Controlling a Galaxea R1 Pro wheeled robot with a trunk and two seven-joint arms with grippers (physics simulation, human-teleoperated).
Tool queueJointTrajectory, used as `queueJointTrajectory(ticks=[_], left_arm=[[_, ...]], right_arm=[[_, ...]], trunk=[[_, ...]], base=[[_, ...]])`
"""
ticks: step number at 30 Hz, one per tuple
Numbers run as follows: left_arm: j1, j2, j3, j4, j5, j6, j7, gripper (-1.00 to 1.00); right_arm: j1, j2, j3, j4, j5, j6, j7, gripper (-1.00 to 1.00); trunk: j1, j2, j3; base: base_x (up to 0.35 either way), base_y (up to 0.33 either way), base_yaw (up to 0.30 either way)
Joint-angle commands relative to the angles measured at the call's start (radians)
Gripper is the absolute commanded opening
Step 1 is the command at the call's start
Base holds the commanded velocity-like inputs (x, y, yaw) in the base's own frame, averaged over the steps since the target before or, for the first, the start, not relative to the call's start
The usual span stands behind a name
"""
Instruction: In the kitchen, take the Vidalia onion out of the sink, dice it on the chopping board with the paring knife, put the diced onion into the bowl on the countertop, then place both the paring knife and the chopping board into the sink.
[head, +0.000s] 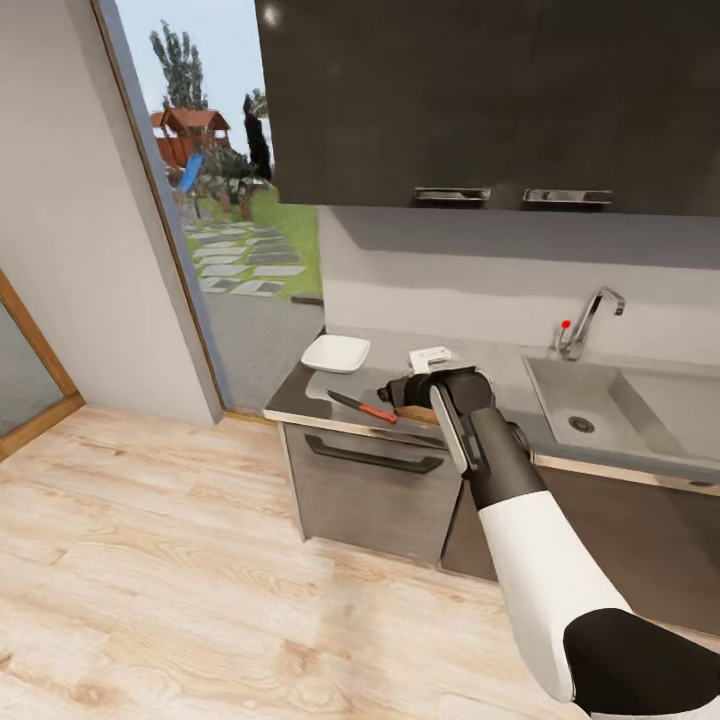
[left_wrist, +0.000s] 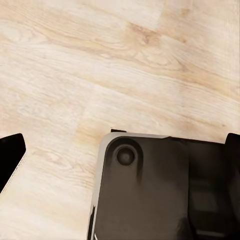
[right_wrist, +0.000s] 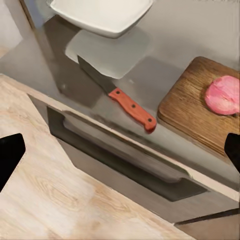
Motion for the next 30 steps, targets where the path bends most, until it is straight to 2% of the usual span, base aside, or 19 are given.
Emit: queueJointTrajectory(ticks=[1,4,10,17,19,23,25,30], left_arm=[[0.0,0.0,0.002,-0.001,0.01,0.001,-0.01,1.0],[0.0,0.0,0.002,0.0,0.01,0.001,-0.01,1.0],[0.0,0.0,0.002,0.0,0.011,0.001,-0.01,1.0],[0.0,0.0,0.002,0.0,0.011,0.001,-0.008,1.0],[0.0,0.0,0.002,0.0,0.011,0.001,-0.008,1.0],[0.0,0.0,0.002,0.0,0.011,0.001,-0.008,1.0],[0.0,0.0,0.002,0.0,0.011,0.001,-0.008,1.0],[0.0,0.0,0.002,0.0,0.011,0.001,-0.008,1.0]], right_arm=[[-0.001,0.0,0.024,0.0,0.01,0.004,0.011,1.0],[-0.001,0.0,0.055,0.0,0.011,0.004,0.013,1.0],[-0.001,0.0,0.067,0.0,0.008,0.003,0.028,1.0],[-0.001,0.0,0.068,0.012,0.006,0.003,0.137,1.0],[-0.001,-0.013,0.068,0.021,0.006,0.003,0.163,1.0],[-0.001,-0.063,0.068,0.073,0.007,-0.002,0.269,1.0],[-0.001,-0.08,0.068,0.09,0.008,-0.003,0.29,1.0],[0.0,-0.095,0.068,0.106,0.009,-0.005,0.303,1.0]], trunk=[[0.001,-0.002,-0.002],[0.001,-0.002,-0.002],[0.001,-0.002,-0.002],[0.001,-0.002,-0.002],[0.001,-0.002,-0.002],[0.001,-0.002,-0.002],[0.001,-0.002,-0.002],[0.001,-0.002,-0.002]], base=[[0.234,0.184,0.0],[0.258,0.167,0.0],[0.306,0.045,0.0],[0.268,0.002,0.0],[0.147,0.0,0.0],[0.122,0.0,0.0],[0.11,0.0,0.0],[0.117,-0.008,0.0]])
